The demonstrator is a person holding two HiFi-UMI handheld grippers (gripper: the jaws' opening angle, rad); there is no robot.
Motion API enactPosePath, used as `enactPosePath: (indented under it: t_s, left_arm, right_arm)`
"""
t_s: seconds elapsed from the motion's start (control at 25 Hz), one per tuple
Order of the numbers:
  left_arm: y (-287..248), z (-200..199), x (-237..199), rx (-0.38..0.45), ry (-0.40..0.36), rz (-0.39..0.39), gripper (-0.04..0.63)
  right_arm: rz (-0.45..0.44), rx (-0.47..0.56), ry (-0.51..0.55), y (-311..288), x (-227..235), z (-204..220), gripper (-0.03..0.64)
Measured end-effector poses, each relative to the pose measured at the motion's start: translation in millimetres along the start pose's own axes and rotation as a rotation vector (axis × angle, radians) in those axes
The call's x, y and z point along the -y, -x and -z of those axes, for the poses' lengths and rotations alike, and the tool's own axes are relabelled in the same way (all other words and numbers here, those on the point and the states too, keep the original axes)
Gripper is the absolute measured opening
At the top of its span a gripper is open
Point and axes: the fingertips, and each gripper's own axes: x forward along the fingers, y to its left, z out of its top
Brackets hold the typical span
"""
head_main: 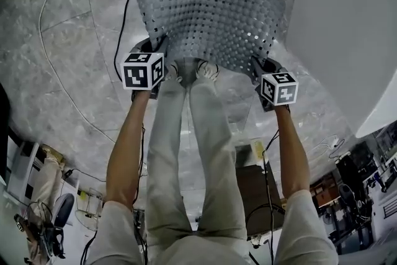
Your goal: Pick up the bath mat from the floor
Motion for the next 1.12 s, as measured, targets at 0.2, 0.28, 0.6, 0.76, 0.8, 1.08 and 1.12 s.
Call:
enactPosePath:
  t_s: [0.2,0.28,0.6,0.76,0.8,1.08,1.12]
  left_arm:
    - [30,-9,10,0.031,0.011,-0.005,0.052]
    - [45,-12,14,0.044,0.012,-0.008,0.052]
    - [102,-43,20,0.108,-0.002,-0.02,0.052]
    - [131,-62,26,0.142,-0.018,-0.027,0.052]
    - [140,-68,29,0.153,-0.022,-0.026,0.052]
    - [200,-107,58,0.24,-0.057,-0.019,0.052]
    - [208,-110,63,0.249,-0.058,-0.019,0.052]
  right_arm:
    - [-0.007,0.034,0.015,29,-18,-16,0.041]
    - [-0.011,0.049,0.031,40,-28,-23,0.041]
    - [-0.031,0.137,0.064,75,-69,-64,0.041]
    - [-0.042,0.182,0.065,97,-88,-86,0.041]
    - [-0.043,0.196,0.069,105,-93,-92,0.041]
    - [-0.044,0.309,0.115,163,-113,-138,0.04]
    - [-0.041,0.323,0.119,173,-116,-143,0.041]
